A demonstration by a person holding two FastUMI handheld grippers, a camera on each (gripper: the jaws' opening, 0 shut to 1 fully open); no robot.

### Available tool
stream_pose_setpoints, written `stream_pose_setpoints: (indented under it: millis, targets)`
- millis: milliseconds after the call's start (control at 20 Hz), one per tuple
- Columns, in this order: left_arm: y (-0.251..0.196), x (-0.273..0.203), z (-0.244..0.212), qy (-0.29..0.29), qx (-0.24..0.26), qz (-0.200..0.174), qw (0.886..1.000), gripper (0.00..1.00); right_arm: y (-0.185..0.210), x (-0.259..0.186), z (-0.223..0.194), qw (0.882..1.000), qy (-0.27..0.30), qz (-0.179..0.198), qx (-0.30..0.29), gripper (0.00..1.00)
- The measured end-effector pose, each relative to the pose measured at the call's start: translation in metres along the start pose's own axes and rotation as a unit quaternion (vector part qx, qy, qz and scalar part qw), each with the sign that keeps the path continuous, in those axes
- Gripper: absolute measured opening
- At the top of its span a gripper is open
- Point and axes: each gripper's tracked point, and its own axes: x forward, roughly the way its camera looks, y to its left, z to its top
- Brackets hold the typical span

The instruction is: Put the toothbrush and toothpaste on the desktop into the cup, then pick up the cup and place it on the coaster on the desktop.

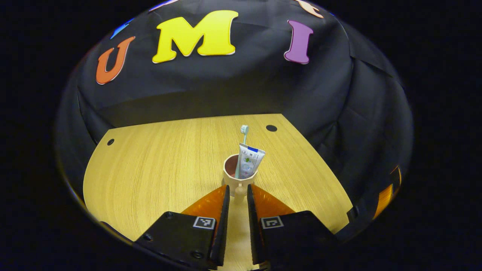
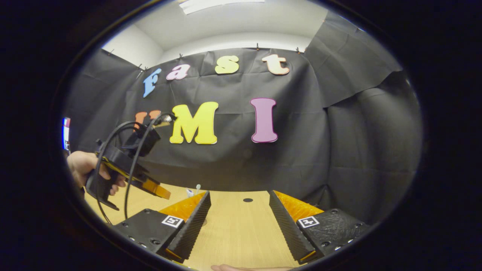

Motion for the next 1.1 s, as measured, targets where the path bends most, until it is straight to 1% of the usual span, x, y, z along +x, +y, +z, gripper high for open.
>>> stream_pose_setpoints:
  millis: [50,150,200,300,350,400,500,550,650,750,850,950,1050,1100]
  targets:
    - [0.0,0.0,0.0,0.0,0.0,0.0,1.0,0.3,0.005,-0.001,-0.001,1.0,-0.001,0.001,-0.005,0.94]
    - [0.0,0.002,0.002,-0.007,-0.001,0.001,1.0,0.3,0.017,-0.003,-0.004,1.0,-0.001,0.006,-0.014,0.96]
    - [0.004,-0.007,0.005,-0.029,-0.001,0.006,1.0,0.3,0.022,-0.004,-0.003,1.0,-0.005,0.006,-0.016,0.95]
    - [0.014,-0.032,0.0,-0.066,0.006,0.022,0.998,0.3,0.032,-0.007,0.003,1.0,-0.02,0.003,-0.02,0.96]
    - [0.019,-0.045,-0.004,-0.078,0.011,0.028,0.997,0.31,0.037,-0.009,0.003,0.999,-0.024,0.003,-0.022,0.96]
    - [0.023,-0.055,-0.008,-0.089,0.01,0.035,0.995,0.36,0.046,-0.013,0.003,0.999,-0.026,0.008,-0.026,0.94]
    - [0.027,-0.068,-0.019,-0.111,0.008,0.036,0.993,0.37,0.064,-0.02,0.004,0.999,-0.028,0.019,-0.034,0.94]
    - [0.032,-0.074,-0.024,-0.126,0.012,0.041,0.991,0.37,0.069,-0.022,0.005,0.999,-0.031,0.02,-0.037,0.94]
    - [0.045,-0.088,-0.028,-0.157,0.025,0.063,0.985,0.37,0.077,-0.028,0.011,0.998,-0.043,0.011,-0.039,0.94]
    - [0.05,-0.099,-0.028,-0.188,0.046,0.074,0.978,0.41,0.086,-0.035,0.013,0.997,-0.054,0.008,-0.045,0.96]
    - [0.058,-0.108,-0.029,-0.208,0.052,0.09,0.973,0.61,0.095,-0.042,0.015,0.997,-0.06,0.011,-0.045,0.94]
    - [0.058,-0.111,-0.03,-0.22,0.046,0.087,0.971,0.81,0.1,-0.045,0.014,0.997,-0.062,0.016,-0.039,0.96]
    - [0.059,-0.113,-0.031,-0.218,0.039,0.088,0.971,0.83,0.095,-0.044,0.011,0.998,-0.06,0.007,-0.025,0.96]
    - [0.058,-0.115,-0.028,-0.225,0.04,0.085,0.97,0.9,0.093,-0.044,0.012,0.998,-0.057,0.003,-0.013,0.96]
